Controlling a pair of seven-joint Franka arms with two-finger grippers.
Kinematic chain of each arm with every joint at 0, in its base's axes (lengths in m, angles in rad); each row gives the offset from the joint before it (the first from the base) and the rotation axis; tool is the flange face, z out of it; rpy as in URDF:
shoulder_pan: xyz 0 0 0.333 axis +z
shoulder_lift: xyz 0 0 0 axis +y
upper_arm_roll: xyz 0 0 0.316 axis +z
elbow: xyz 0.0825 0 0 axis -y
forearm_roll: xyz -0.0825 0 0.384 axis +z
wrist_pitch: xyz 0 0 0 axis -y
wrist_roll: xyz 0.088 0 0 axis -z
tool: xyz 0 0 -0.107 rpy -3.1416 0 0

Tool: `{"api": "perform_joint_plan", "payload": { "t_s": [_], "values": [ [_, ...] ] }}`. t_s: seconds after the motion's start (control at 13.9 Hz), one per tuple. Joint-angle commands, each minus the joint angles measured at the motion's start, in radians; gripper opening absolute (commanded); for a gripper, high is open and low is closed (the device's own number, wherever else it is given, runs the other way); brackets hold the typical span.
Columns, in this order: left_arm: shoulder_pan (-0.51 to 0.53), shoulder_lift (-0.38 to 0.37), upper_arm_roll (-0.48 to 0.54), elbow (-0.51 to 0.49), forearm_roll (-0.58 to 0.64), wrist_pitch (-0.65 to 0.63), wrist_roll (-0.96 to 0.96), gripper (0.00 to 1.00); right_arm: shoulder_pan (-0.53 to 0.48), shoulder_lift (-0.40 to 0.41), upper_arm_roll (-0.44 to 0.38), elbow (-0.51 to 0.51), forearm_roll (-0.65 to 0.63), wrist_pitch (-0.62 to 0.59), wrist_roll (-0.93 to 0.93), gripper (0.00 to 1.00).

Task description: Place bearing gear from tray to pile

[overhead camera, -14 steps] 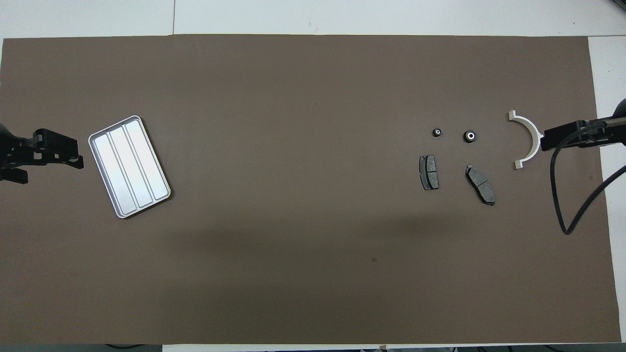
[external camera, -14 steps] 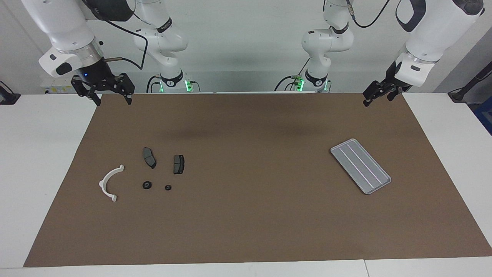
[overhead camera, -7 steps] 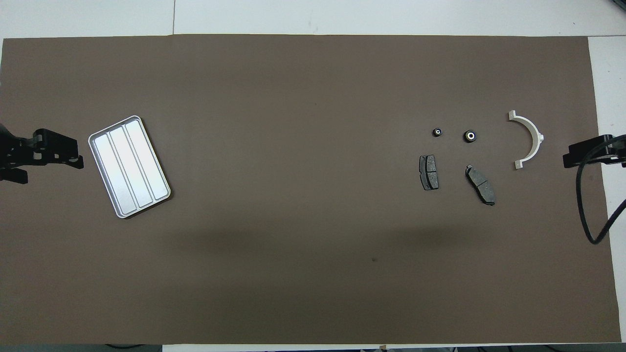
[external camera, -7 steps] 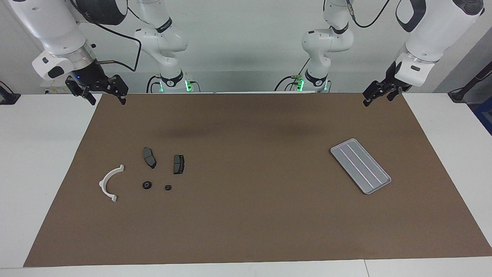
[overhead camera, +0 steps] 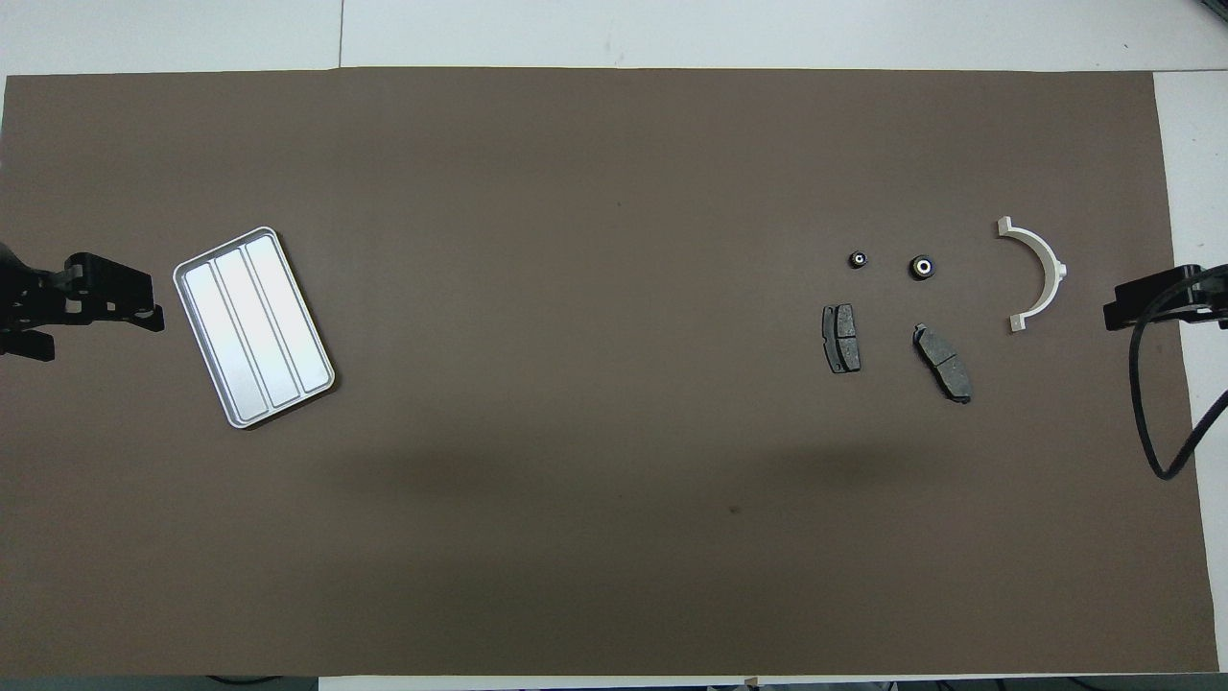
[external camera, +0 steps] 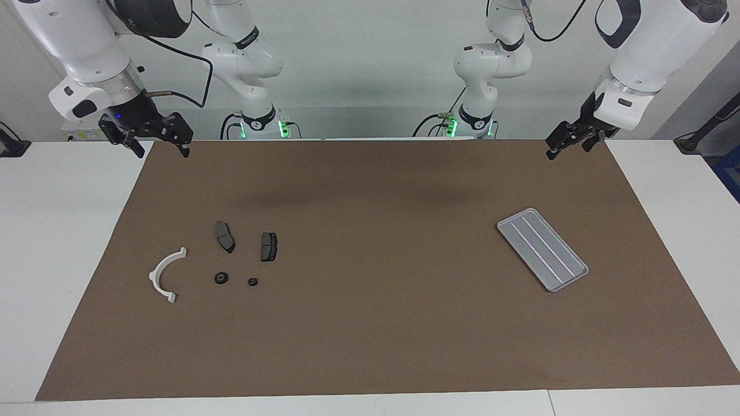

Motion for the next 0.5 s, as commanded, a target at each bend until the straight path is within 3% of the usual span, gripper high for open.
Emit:
{"api": "perform_joint_plan", "payload": {
  "t_s": [0.0,0.29,0.43],
  "values": [
    [-0.007,-0.032,0.009,-0.039,-0.01,0.021,0.006,1.0,-0.015,-0.023,0.009,-0.026,-0.001,0.004,0.004,1.0],
    [-0.007,-0.034,0.009,-0.04,-0.01,0.023,0.006,1.0,-0.015,-0.023,0.009,-0.026,-0.001,-0.002,0.004,1.0],
    [-0.014,-0.102,-0.006,-0.03,-0.01,0.035,0.014,1.0,-0.015,-0.023,0.009,-0.026,-0.001,-0.002,0.004,1.0]
  ]
}}
